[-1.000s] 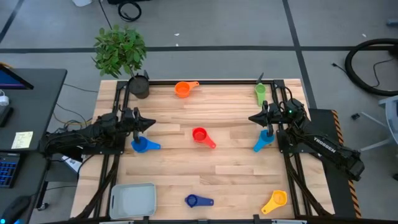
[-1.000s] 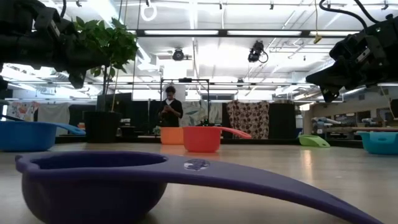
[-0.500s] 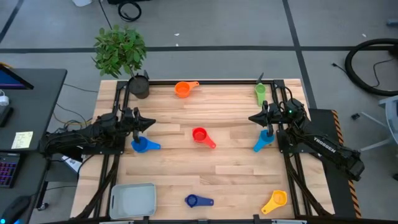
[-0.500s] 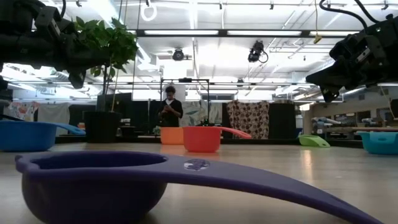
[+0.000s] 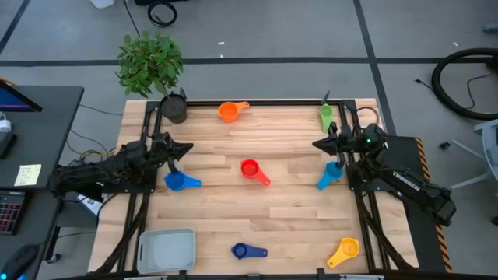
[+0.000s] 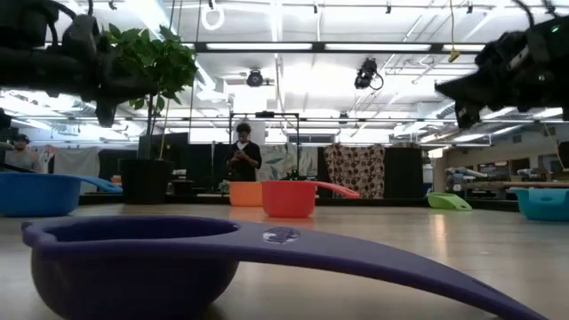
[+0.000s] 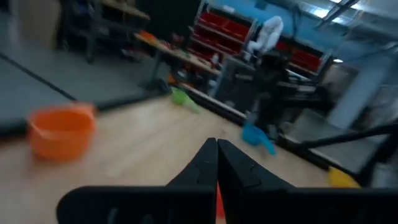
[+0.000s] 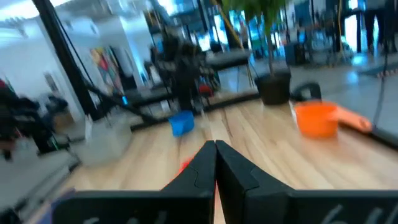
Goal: Nest measuring cups in basket
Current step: Adjust the orange measuring cup
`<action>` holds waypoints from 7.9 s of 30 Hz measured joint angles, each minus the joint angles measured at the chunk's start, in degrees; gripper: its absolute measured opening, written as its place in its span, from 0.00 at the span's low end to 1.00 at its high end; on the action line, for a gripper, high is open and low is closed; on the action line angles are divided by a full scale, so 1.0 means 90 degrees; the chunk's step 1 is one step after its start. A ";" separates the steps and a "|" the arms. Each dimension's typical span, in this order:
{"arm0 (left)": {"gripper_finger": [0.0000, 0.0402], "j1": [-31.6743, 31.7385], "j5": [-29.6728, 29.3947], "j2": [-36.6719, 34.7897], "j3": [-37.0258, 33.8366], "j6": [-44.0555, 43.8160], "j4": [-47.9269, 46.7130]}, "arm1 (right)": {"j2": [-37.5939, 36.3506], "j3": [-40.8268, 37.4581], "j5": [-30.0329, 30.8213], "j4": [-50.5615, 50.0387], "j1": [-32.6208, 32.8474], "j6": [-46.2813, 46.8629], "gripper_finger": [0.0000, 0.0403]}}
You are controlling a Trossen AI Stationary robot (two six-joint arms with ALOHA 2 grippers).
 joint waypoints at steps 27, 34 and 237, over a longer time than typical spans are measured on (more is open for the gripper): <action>0.06 -0.0083 0.0229 0.4777 0.6364 0.1450 -0.5795 | 0.0318 0.3392 0.0228 -0.3282 0.0002 -0.0853 0.03; 0.18 -0.0063 0.0261 0.5655 0.7032 0.0937 -0.5807 | 0.0321 0.3621 0.0310 -0.3277 0.0000 -0.0704 0.05; 0.25 0.1474 0.1208 1.2520 1.0335 0.0224 -0.6736 | 0.0330 0.3621 0.1000 -0.2988 -0.0017 -0.0702 0.05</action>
